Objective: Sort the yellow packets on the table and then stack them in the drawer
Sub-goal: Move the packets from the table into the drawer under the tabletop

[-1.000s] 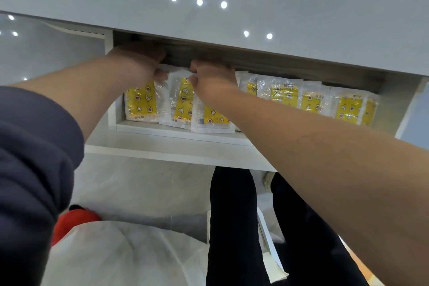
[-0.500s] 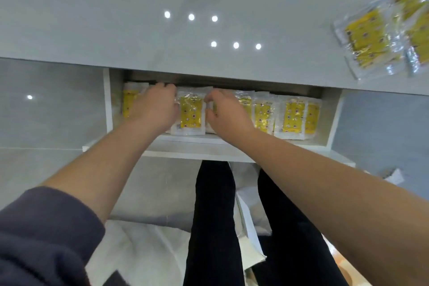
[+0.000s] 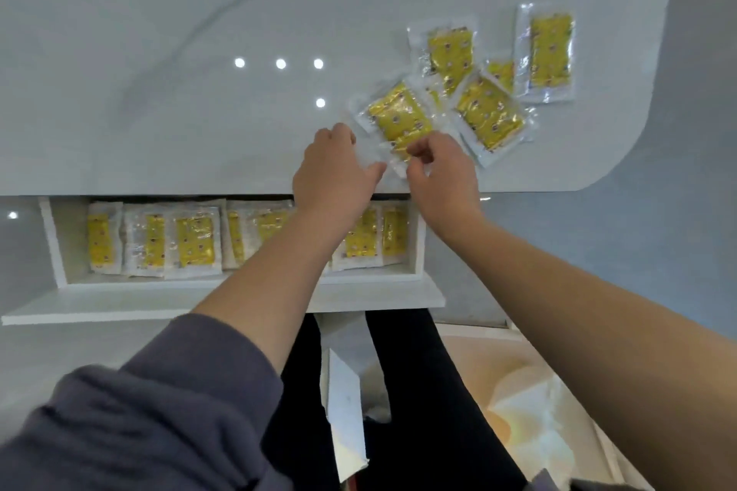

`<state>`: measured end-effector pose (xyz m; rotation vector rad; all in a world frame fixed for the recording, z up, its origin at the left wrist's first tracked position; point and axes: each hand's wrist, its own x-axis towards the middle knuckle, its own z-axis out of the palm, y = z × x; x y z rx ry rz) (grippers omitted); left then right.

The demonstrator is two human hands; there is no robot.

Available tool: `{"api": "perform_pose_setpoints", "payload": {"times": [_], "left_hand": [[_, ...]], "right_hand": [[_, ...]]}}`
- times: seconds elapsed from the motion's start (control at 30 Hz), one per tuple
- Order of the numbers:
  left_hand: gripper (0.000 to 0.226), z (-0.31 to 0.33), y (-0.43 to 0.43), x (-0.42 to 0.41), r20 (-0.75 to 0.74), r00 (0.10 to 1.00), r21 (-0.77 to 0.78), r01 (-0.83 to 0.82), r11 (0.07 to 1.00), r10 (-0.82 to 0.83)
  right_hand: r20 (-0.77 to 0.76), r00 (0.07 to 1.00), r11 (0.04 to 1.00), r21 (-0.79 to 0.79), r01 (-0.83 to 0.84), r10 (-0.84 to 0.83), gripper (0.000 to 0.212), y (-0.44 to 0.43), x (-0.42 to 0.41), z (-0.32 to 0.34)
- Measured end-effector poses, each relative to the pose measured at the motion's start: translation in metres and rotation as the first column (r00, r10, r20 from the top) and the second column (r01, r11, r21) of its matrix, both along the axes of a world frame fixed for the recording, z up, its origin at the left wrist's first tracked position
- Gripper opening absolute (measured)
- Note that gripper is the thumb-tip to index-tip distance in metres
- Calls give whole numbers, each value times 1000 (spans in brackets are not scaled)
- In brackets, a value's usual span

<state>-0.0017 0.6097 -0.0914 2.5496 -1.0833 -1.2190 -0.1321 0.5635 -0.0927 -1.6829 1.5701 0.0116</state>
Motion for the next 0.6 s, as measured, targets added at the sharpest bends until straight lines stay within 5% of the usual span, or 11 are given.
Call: {"api": "perform_pose_setpoints", "payload": {"times": [0.13, 0.3, 0.47, 0.6], "left_hand": [[88, -11, -47, -42, 101, 974, 34, -206, 978, 202], [100, -24, -83, -73, 207, 923, 73, -345, 936, 324], [98, -30, -87, -81, 246, 946, -35, -210, 977, 213], [102, -25, -86, -85, 222, 904, 8, -375, 927, 364]], "right_hand": [[-169, 985, 989, -148, 11, -37, 34, -55, -40, -5], [-345, 939, 990, -136, -39, -10, 60, -97, -58, -18], [-385, 923, 995, -77, -57, 23, 42, -118, -61, -24], [-318, 944, 996, 23, -81, 84, 30, -125, -69, -19]]}}
